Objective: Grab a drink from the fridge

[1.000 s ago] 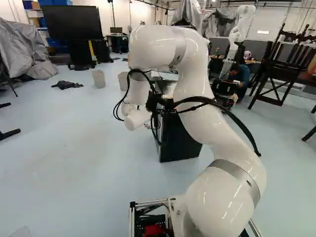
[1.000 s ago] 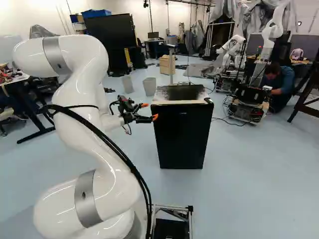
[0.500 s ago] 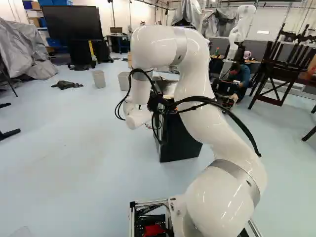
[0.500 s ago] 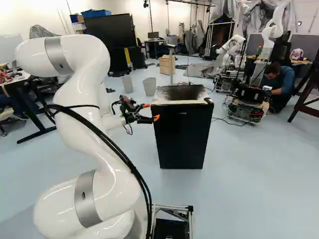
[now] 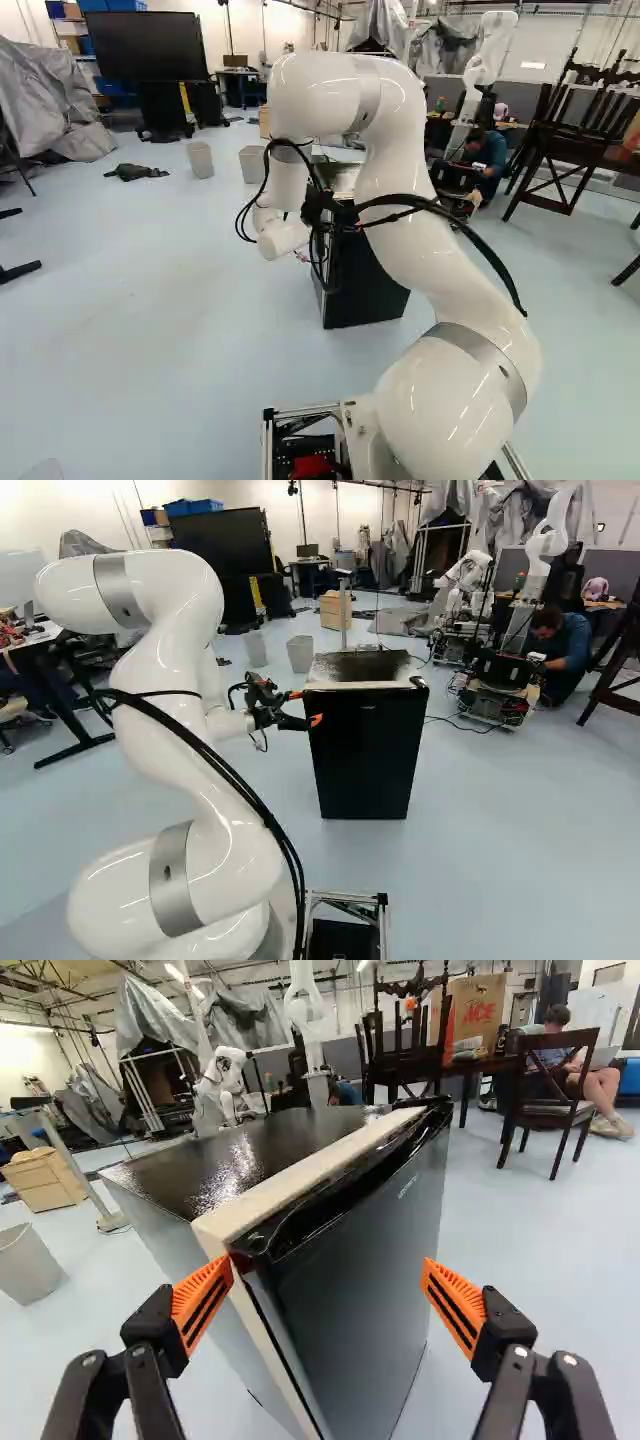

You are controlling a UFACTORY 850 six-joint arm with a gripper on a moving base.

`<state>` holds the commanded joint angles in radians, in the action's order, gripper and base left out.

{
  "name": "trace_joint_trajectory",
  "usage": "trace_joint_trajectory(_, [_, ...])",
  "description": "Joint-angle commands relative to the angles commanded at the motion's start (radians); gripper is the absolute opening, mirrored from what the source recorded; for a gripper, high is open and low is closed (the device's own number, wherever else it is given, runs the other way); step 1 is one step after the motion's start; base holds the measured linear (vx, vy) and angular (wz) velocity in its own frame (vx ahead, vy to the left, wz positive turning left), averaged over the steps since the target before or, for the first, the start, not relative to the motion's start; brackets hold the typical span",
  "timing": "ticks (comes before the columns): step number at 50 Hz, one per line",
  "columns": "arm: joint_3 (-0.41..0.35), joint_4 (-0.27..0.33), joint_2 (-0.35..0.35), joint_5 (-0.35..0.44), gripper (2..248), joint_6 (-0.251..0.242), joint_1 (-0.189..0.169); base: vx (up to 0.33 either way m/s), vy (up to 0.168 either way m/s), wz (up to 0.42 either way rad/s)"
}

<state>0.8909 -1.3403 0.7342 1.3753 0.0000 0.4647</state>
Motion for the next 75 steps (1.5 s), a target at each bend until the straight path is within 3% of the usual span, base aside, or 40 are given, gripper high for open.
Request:
trace_joint_trajectory(38, [-0.067,0.000,-0.035,-0.001,247,0.000,-0.013,0.000,0.000,0.000])
trace_joint_trajectory(75, [-0.197,0.000,-0.101,-0.001,247,0.000,-0.003,0.000,-0.001,-0.001])
